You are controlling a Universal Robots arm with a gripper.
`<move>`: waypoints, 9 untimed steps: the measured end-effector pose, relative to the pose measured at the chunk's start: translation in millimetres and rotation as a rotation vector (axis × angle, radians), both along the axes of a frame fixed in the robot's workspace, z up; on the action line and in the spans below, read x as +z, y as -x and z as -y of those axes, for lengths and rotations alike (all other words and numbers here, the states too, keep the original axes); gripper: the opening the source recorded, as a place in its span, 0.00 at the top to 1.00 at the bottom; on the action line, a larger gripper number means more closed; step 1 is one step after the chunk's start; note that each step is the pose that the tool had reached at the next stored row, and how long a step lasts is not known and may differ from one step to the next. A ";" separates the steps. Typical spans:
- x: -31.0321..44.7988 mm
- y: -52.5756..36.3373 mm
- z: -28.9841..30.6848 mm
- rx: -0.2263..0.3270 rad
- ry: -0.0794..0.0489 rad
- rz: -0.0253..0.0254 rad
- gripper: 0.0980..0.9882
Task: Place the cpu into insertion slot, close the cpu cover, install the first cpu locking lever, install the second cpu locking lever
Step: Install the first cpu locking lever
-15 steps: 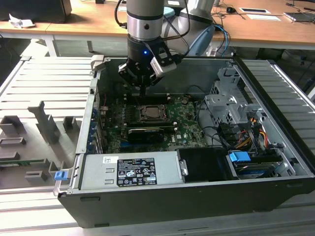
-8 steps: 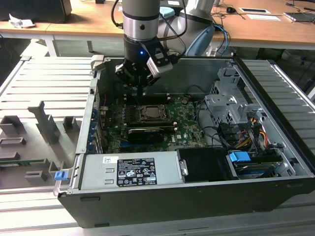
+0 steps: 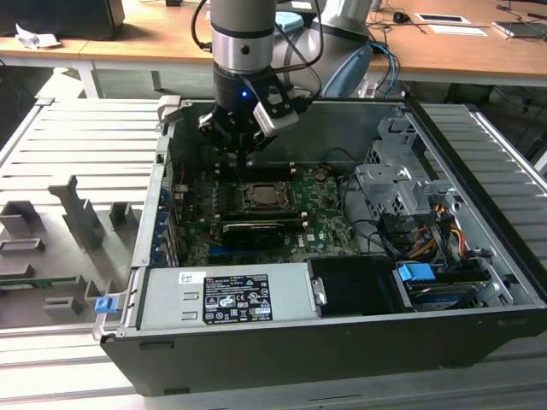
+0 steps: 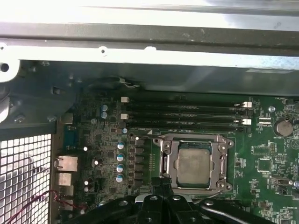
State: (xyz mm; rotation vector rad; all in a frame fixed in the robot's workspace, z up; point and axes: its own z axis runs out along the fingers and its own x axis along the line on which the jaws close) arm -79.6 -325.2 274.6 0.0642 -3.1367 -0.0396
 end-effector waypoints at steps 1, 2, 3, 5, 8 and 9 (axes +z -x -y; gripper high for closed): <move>-0.1 2.0 0.0 0.001 0.000 -0.0001 0.99; -0.7 6.4 0.0 0.002 0.000 0.0004 0.99; -2.0 12.5 0.0 0.004 0.000 0.0010 0.99; -3.0 18.1 -0.3 0.007 0.000 0.0012 0.99; -4.9 23.4 -3.8 0.011 0.000 0.0010 0.99; -5.5 24.3 -4.9 0.012 0.000 0.0011 0.99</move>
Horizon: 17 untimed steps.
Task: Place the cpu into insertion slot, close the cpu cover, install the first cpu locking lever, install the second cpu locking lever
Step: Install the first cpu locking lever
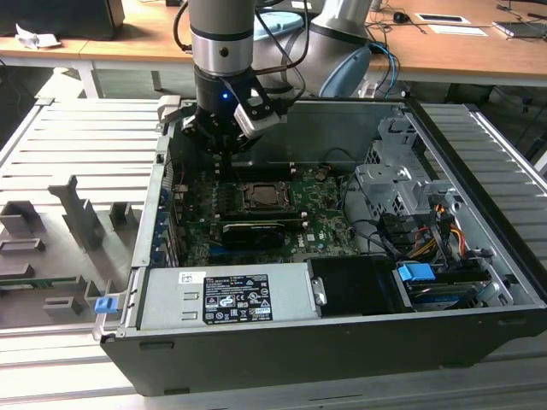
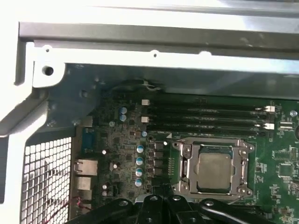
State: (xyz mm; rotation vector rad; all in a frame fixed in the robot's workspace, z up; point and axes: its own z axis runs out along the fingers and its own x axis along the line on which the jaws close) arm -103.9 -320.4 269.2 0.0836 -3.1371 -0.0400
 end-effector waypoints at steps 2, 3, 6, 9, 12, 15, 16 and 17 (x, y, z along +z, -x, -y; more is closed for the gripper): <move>-3.1 3.5 -5.3 0.005 0.000 0.0001 0.99; -4.6 3.9 -7.8 0.006 0.000 0.0000 0.99; -7.9 4.9 -15.7 0.010 -0.001 0.0000 0.99; -9.1 6.1 -22.0 0.010 -0.001 0.0001 0.99; -9.5 6.4 -27.0 0.010 -0.001 0.0000 0.99; -9.5 5.7 -28.0 0.011 0.000 0.0000 0.99; -9.5 4.6 -28.1 0.011 -0.001 0.0000 0.99; -9.6 3.7 -28.1 0.011 -0.001 0.0001 0.99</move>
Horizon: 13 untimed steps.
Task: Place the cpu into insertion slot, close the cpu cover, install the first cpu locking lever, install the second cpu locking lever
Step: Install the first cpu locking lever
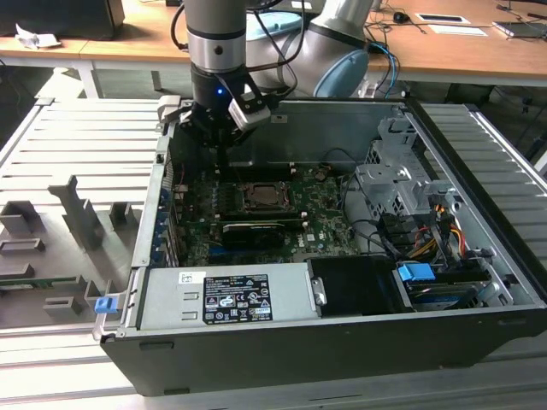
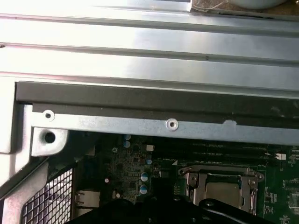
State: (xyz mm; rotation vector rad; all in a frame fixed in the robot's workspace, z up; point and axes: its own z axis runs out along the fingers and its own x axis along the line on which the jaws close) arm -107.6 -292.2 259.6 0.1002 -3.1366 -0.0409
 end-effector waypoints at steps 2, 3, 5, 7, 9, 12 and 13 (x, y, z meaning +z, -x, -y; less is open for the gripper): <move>0.0 -2.2 0.0 0.000 0.000 0.0000 0.99; 0.0 -3.8 0.0 0.000 0.000 -0.0001 0.99; 0.0 -6.9 0.0 0.000 0.000 0.0000 0.99; 0.0 -8.5 0.0 0.000 0.000 -0.0001 0.99; 0.0 -10.2 0.0 0.000 0.000 -0.0001 0.99; 0.0 -12.1 0.0 0.000 0.000 0.0000 0.99; 0.0 -12.4 0.0 0.000 0.000 0.0000 0.99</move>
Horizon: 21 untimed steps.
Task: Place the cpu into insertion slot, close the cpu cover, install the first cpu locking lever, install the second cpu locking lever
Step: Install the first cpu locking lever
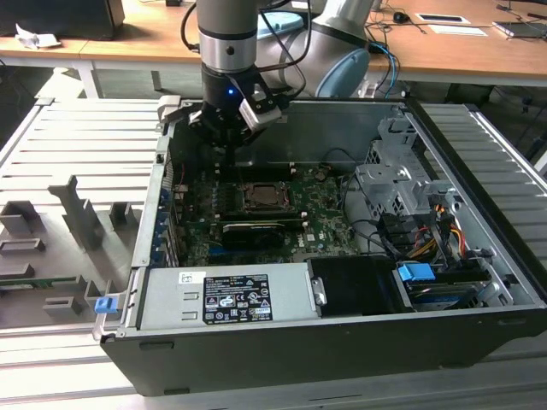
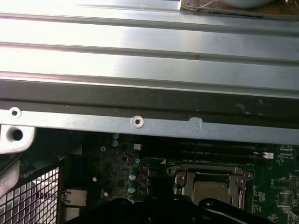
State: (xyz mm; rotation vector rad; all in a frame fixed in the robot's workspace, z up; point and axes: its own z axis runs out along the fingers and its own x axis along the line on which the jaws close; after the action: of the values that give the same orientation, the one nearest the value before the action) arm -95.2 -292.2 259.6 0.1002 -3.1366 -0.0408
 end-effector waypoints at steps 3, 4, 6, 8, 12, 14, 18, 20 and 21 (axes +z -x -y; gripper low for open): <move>0.0 -1.4 0.0 0.000 0.000 0.0000 0.99; 0.0 -1.7 0.0 0.000 0.000 0.0000 0.99; 0.0 -2.3 0.0 0.000 0.000 0.0000 0.99; 0.0 -3.0 0.0 0.000 0.000 0.0000 0.99; -0.1 -5.0 0.0 0.000 0.000 0.0000 0.99; -0.1 -6.4 0.0 0.000 0.000 -0.0001 0.99; -0.1 -8.3 0.0 0.000 0.000 0.0000 0.99; -0.1 -10.0 0.0 0.000 0.000 0.0000 0.99; -0.1 -10.3 0.0 0.000 0.000 0.0000 0.99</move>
State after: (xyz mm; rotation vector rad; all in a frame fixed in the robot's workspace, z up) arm -84.9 -292.2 259.5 0.1001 -3.1365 -0.0407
